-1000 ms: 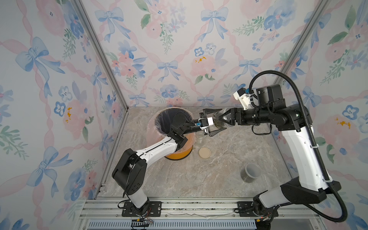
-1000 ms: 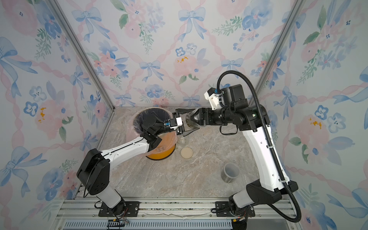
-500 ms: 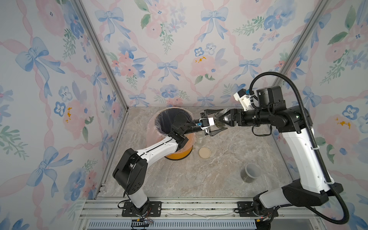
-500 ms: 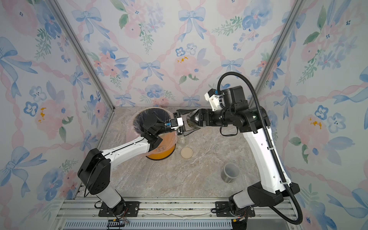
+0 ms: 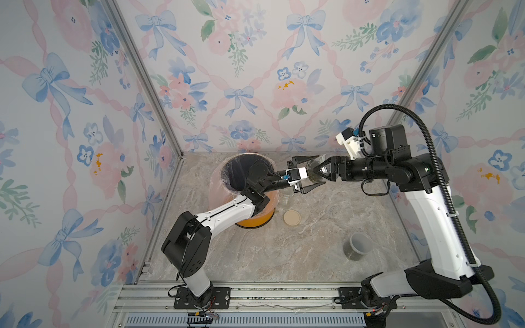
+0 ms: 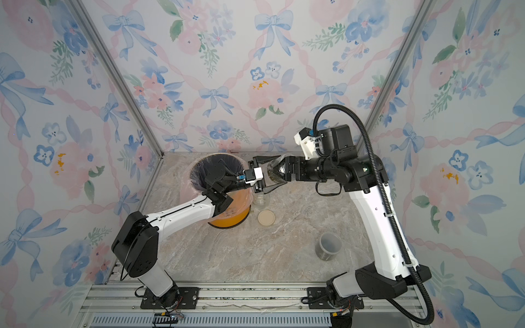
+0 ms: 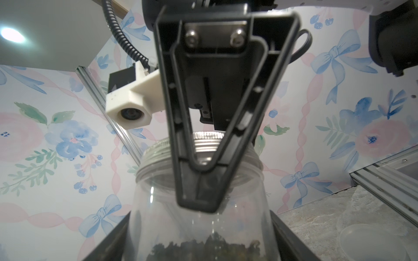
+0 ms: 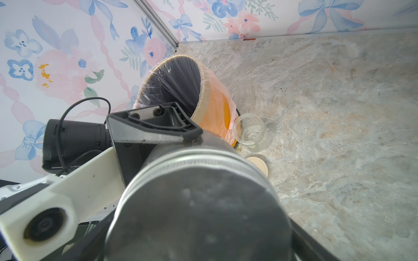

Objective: Empty moldy tea leaves from jars
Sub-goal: Pick up the jar from the center of the board, then unscrew the lid from the jar.

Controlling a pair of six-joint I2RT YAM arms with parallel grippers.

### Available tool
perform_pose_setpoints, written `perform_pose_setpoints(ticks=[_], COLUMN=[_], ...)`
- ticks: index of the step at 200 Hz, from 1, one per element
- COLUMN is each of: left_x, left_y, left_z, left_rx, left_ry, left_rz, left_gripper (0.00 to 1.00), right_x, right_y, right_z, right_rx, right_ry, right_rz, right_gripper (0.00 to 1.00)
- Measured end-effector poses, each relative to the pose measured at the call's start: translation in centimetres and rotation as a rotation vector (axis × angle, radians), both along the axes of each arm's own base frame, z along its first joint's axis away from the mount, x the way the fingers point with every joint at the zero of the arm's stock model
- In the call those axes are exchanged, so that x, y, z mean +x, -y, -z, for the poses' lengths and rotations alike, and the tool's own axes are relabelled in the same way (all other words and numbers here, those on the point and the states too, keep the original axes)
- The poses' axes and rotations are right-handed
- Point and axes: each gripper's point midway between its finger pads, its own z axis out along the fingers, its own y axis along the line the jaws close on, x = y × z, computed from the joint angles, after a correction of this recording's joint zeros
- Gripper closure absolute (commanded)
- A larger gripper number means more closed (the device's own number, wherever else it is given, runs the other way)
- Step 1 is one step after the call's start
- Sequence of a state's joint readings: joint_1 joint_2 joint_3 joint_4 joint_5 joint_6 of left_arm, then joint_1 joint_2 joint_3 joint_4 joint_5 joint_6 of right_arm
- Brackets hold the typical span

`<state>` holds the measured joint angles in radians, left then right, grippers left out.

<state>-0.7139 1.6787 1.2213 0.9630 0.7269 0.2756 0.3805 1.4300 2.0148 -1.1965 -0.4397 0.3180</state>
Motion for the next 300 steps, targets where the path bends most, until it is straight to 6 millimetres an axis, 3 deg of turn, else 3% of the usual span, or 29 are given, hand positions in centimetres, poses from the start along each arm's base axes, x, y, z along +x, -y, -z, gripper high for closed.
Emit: perform_pose_setpoints(ticks=[104, 160, 230, 300], left_x=[3.2, 3.2, 1.4, 2.7], left_y=[-1.0, -4.3, -10.0, -12.8], left_z=[-1.0, -1.1, -3.1, -2.6], left_rx=[-0.07, -0.084, -0.069, 0.04], left_ry=[-0.08, -0.112, -0.026, 0.153], left_rz=[-0.179, -0.338, -0.569, -0.784], left_gripper=[0.47, 0.47, 0.47, 0.48], right_x=[-2.1, -2.3, 0.4, 2.3], right_y=[1.1, 1.0, -1.3, -5.4], right_z=[-0.8, -0.5, -0.2, -3.1], right_rx=[0.098, 0.132, 0.273, 0.384], right_ry=[0.052, 0.081, 0.111, 0.12], right_rz=[-0.005, -0.01, 0.006, -0.012], right_gripper=[0.03, 0.03, 0.04, 0.03])
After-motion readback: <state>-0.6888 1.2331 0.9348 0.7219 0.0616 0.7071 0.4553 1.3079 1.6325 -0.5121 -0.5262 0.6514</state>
